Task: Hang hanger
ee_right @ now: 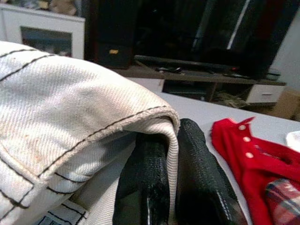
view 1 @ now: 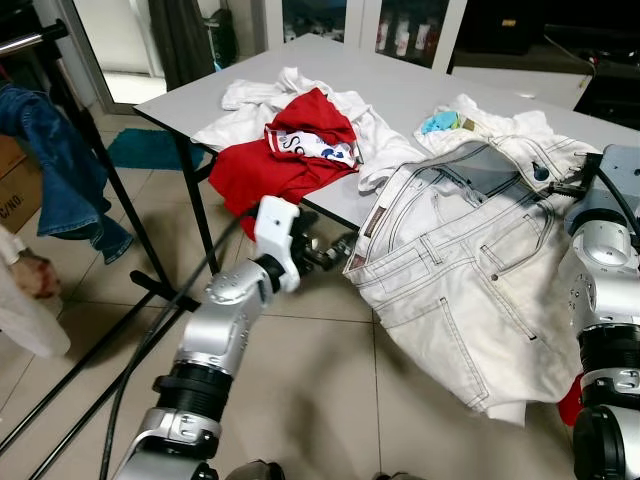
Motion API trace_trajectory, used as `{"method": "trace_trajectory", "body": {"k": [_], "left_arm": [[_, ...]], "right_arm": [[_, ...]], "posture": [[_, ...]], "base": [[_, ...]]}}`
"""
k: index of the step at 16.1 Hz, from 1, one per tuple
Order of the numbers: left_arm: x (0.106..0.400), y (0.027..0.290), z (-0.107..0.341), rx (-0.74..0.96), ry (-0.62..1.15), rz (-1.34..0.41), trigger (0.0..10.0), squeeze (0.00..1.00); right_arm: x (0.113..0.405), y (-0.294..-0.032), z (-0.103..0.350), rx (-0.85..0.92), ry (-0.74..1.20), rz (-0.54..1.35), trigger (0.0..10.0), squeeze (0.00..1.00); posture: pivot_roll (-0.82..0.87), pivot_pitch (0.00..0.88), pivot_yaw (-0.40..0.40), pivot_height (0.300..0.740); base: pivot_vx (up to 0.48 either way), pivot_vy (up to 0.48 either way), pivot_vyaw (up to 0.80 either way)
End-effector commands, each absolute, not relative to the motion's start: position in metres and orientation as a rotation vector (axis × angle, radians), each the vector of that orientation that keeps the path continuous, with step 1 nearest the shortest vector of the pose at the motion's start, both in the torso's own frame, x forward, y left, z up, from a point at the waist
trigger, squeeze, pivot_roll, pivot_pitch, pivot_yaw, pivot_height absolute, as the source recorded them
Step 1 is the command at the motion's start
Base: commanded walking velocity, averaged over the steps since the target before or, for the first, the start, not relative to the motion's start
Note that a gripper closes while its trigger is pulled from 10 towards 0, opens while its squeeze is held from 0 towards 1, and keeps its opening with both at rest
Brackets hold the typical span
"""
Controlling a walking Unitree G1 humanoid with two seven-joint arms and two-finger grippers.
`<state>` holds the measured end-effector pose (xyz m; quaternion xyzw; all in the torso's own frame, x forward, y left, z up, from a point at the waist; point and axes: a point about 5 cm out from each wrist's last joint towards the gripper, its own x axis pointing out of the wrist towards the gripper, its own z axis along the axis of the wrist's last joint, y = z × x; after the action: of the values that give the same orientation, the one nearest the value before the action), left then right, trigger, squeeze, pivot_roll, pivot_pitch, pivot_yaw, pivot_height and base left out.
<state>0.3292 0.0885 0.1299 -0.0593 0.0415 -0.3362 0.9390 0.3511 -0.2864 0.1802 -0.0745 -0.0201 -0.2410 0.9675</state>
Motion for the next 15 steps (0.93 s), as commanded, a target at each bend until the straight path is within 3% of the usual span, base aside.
{"method": "trace_trajectory", "body": {"k": [1, 9, 10, 15], "left_arm": [[0.328, 0.087, 0.133, -0.131, 0.077, -0.679, 10.0, 0.0], [0.312, 0.076, 0.126, -0.163, 0.106, -0.68, 10.0, 0.0], [0.311, 0.075, 0.125, -0.166, 0.108, -0.679, 10.0, 0.0], [0.311, 0.075, 0.125, -0.166, 0.108, -0.679, 10.0, 0.0]], "right_arm": [[0.357, -0.284, 0.189, -0.171, -0.069, -0.467, 10.0, 0.0], [0.373, -0.313, 0.225, -0.119, -0.086, -0.721, 10.0, 0.0], [0.373, -0.316, 0.222, -0.117, -0.052, -0.752, 10.0, 0.0], [0.373, -0.316, 0.222, -0.117, -0.052, -0.752, 10.0, 0.0]], "posture": [[-0.07, 0.0, 0.0, 0.74], [-0.05, 0.0, 0.0, 0.74], [-0.05, 0.0, -0.033, 0.74], [-0.05, 0.0, -0.033, 0.74]], "base": [[0.0, 0.0, 0.0], [0.0, 0.0, 0.0], [0.0, 0.0, 0.0], [0.0, 0.0, 0.0]]}}
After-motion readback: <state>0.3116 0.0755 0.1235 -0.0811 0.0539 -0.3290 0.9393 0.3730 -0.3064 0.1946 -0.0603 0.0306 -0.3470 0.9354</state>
